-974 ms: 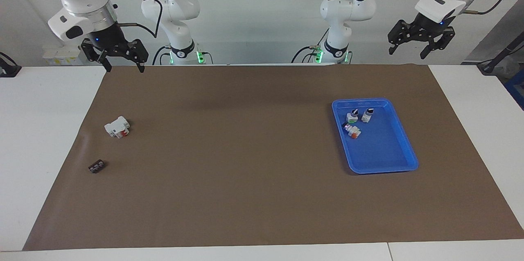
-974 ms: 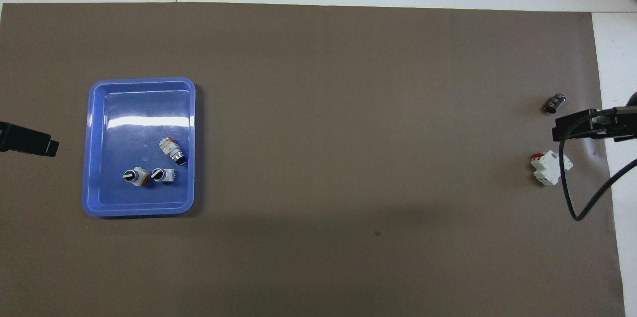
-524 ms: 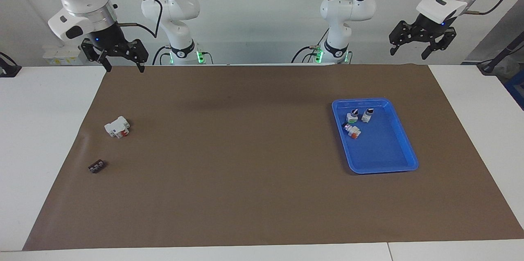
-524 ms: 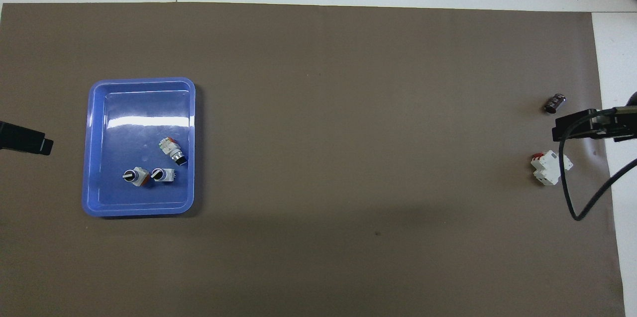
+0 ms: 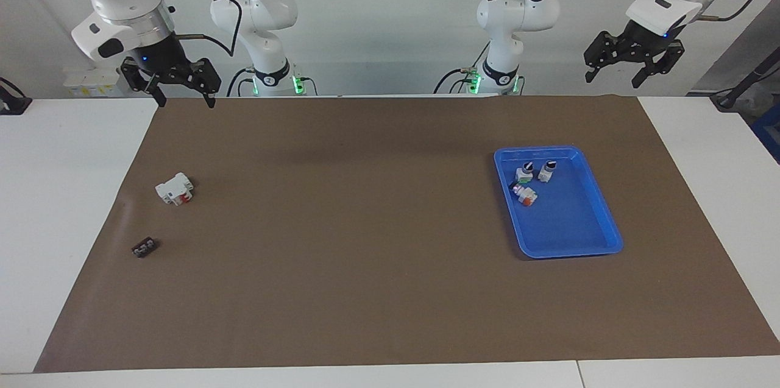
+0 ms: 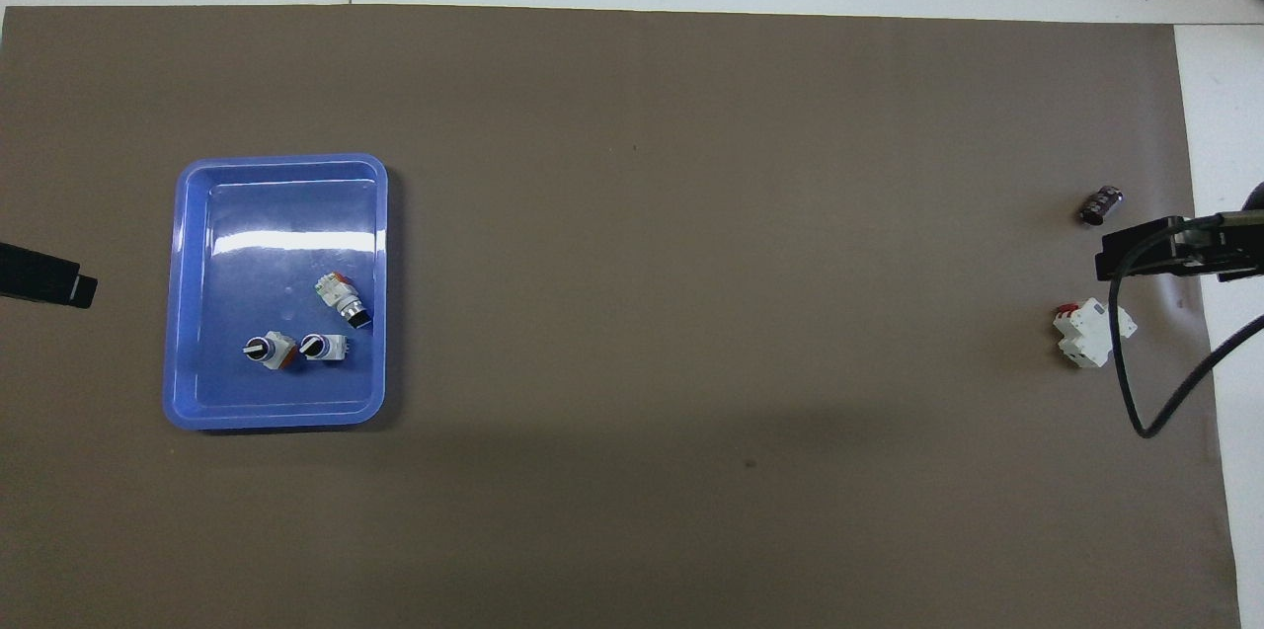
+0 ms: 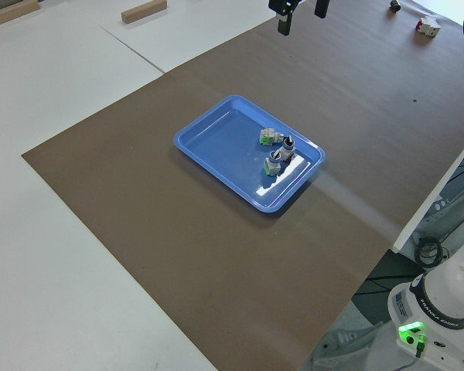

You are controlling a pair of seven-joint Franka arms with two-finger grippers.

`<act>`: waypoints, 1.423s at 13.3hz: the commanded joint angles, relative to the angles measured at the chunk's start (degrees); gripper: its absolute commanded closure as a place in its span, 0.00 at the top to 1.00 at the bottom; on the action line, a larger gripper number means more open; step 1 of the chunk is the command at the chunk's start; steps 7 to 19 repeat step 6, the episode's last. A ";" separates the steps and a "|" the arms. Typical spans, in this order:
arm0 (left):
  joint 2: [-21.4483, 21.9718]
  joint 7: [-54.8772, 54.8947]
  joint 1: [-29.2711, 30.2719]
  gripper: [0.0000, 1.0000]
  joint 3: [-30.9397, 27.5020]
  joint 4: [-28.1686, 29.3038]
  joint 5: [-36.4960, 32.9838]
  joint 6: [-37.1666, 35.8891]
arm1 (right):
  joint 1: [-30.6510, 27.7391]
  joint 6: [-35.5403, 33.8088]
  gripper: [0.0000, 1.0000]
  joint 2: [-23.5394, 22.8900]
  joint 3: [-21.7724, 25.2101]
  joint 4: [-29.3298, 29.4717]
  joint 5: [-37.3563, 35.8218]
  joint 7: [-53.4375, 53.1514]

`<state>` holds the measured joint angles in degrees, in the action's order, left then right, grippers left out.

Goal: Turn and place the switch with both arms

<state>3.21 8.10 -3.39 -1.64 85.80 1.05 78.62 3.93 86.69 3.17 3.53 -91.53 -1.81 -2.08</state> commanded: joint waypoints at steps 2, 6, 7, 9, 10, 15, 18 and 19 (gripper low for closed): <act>2.93 -1.24 0.67 1.00 0.76 5.08 -1.40 3.46 | -0.33 0.67 1.00 1.40 -0.19 -1.64 0.76 0.59; 3.64 -2.29 0.58 1.00 0.85 6.58 -1.49 4.44 | -0.33 0.76 1.00 1.40 -0.19 -1.64 0.76 0.59; 3.64 -2.29 0.58 1.00 0.85 6.58 -1.49 4.44 | -0.33 0.76 1.00 1.40 -0.19 -1.64 0.76 0.59; 3.64 -2.29 0.58 1.00 0.85 6.58 -1.49 4.44 | -0.33 0.76 1.00 1.40 -0.19 -1.64 0.76 0.59; 3.64 -2.29 0.58 1.00 0.85 6.58 -1.49 4.44 | -0.33 0.76 1.00 1.40 -0.19 -1.64 0.76 0.59; 3.64 -2.29 0.58 1.00 0.85 6.58 -1.49 4.44 | -0.33 0.76 1.00 1.40 -0.19 -1.64 0.76 0.59; 3.64 -2.29 0.58 1.00 0.85 6.58 -1.49 4.44 | -0.33 0.76 1.00 1.40 -0.19 -1.64 0.76 0.59; 3.64 -2.29 0.58 1.00 0.85 6.58 -1.49 4.44 | -0.33 0.76 1.00 1.40 -0.19 -1.64 0.76 0.59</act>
